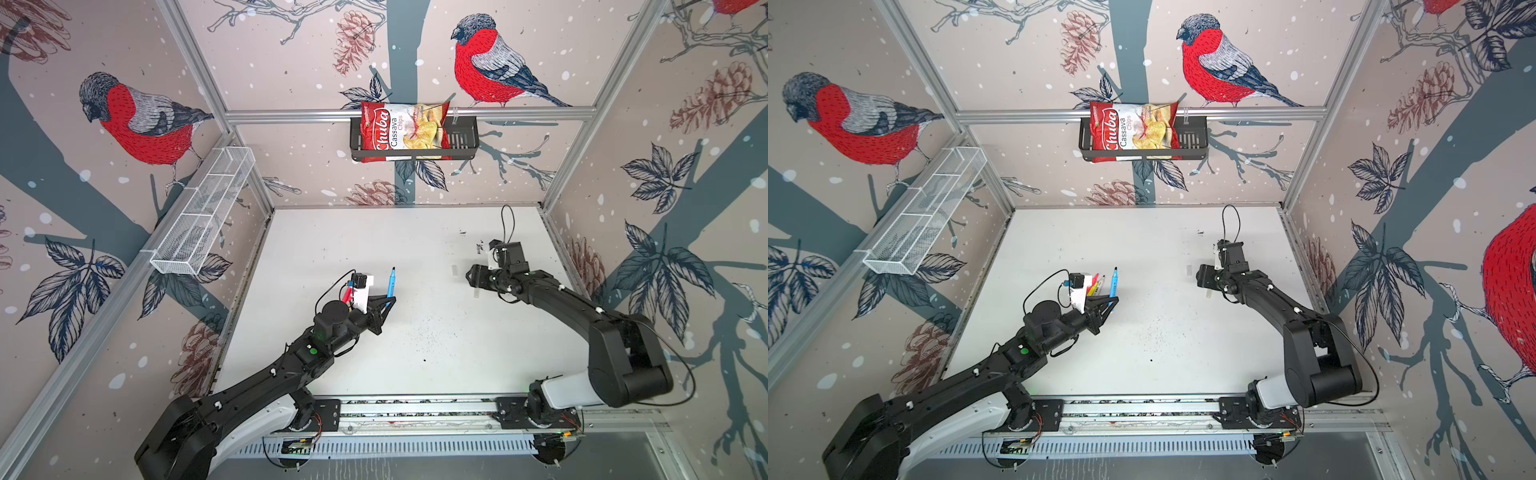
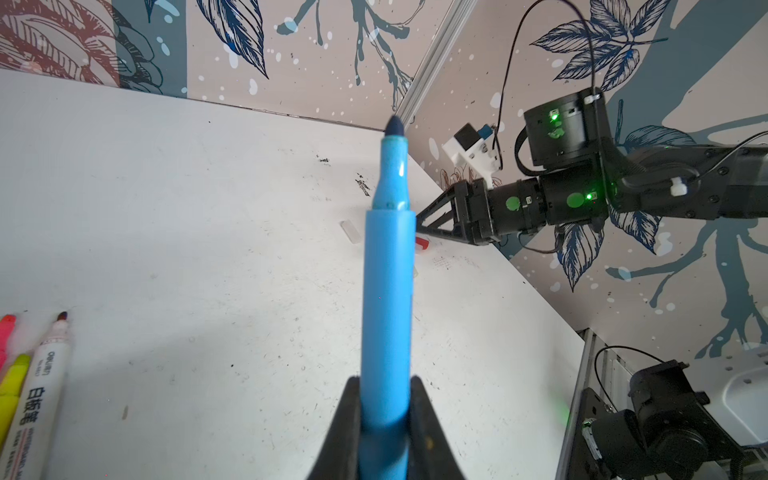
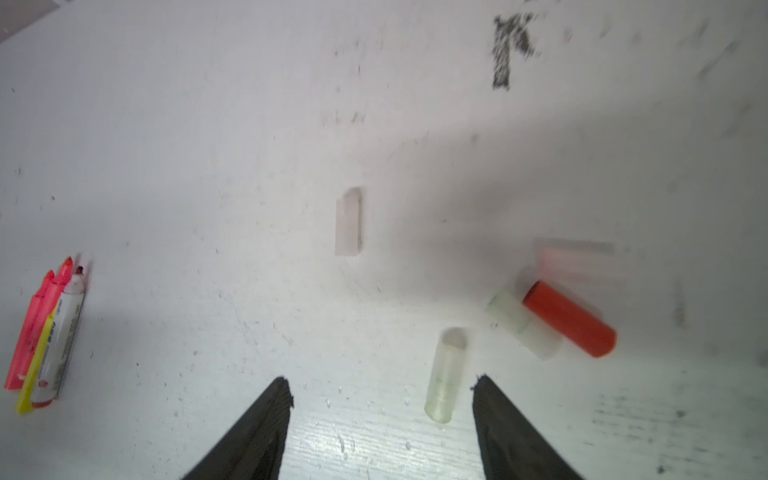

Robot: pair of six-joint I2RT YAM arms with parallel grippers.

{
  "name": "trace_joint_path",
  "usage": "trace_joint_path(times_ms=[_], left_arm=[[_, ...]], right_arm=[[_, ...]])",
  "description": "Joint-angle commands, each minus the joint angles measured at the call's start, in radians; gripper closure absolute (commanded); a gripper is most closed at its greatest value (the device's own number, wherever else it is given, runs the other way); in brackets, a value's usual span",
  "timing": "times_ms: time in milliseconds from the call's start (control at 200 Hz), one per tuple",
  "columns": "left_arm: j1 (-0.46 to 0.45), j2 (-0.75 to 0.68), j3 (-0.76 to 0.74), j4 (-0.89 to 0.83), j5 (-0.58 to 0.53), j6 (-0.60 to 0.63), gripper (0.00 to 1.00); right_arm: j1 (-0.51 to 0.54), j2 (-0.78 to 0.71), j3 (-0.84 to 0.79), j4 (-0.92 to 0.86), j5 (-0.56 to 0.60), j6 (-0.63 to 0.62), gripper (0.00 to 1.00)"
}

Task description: Insert the pens into the pen caps

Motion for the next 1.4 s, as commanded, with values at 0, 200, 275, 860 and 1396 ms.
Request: trace_joint_path(times_ms=[0, 200, 275, 860, 1396], left_arm=[[0.001, -0.018, -0.005, 0.003, -0.003, 0.014, 1.00], [0.001, -0.036, -0.009, -0.011, -0.014, 0.013, 1.00], [0.001, -0.035, -0.008, -0.012, -0.014, 0.015, 1.00], [0.001, -0.009, -0.005, 0.004, -0.014, 0.016, 1.00], [0.001, -0.012, 0.008, -0.019, -0.024, 0.026, 1.00]], right_arm=[[-0.021, -0.028, 0.038, -0.049, 0.094, -0.012, 0.29], [-0.065, -0.008, 0.050, -0.057, 0.080, 0.016, 0.29], [-0.076, 0.003, 0.043, -0.050, 0.076, 0.028, 0.28], [-0.105, 0.107, -0.048, 0.005, -0.038, 0.044, 0.28], [-0.103, 0.253, 0.035, 0.036, -0.064, 0.031, 0.28]])
